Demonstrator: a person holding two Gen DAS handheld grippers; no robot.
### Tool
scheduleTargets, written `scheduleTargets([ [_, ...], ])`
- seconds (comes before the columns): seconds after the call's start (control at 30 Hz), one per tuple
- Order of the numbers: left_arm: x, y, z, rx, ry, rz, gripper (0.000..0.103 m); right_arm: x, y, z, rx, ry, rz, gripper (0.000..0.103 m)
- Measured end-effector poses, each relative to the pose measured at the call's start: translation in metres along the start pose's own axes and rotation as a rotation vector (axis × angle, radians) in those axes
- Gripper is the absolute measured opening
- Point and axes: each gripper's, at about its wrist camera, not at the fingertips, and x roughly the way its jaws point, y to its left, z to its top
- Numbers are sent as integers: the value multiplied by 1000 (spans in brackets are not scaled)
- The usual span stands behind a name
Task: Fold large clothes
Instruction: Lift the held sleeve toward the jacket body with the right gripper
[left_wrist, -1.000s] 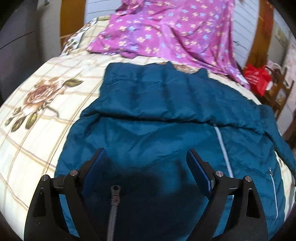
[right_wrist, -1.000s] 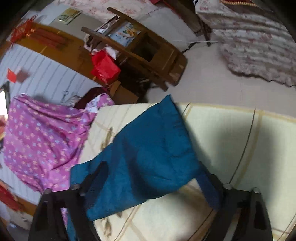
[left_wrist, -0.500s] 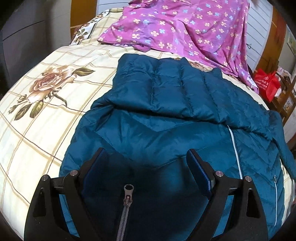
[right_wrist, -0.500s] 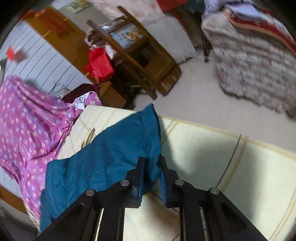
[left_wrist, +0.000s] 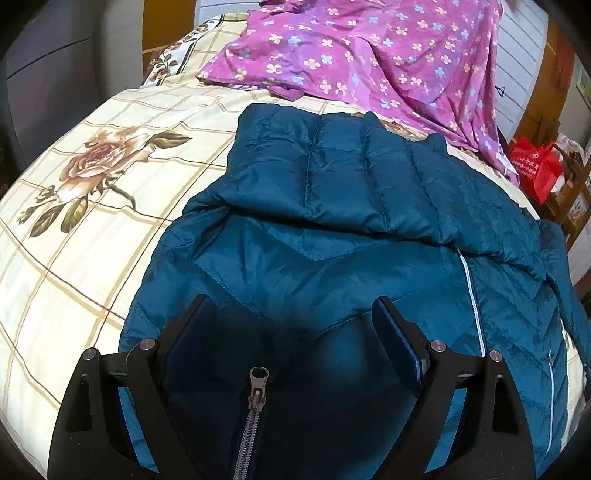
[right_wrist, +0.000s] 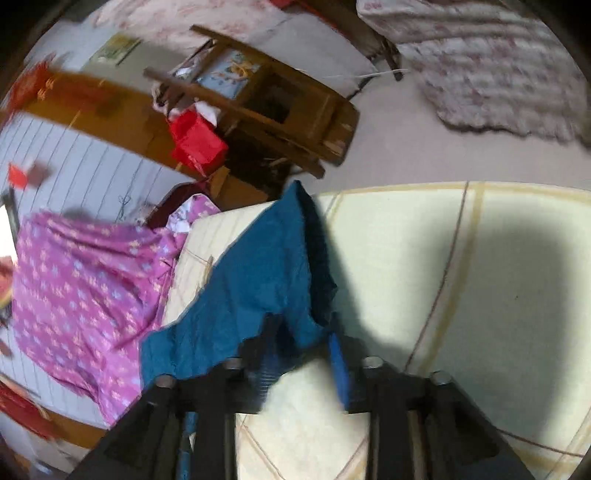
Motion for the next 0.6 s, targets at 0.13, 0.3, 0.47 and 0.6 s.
scheduleTargets([
  [0.13, 1, 0, 0, 4, 4, 5, 88, 5, 10, 5, -28, -33, -20, 44],
  [0.3, 4, -2, -1, 13, 9, 14, 88, 19, 20, 12, -65, -39, -26, 44],
  [0.47, 5, 0, -1, 8, 10, 20, 88, 26, 26, 9, -132, -47, -83, 20],
  [0.6, 5, 3, 0, 0, 11, 26, 88, 22, 41, 1, -271, -59, -151, 12],
])
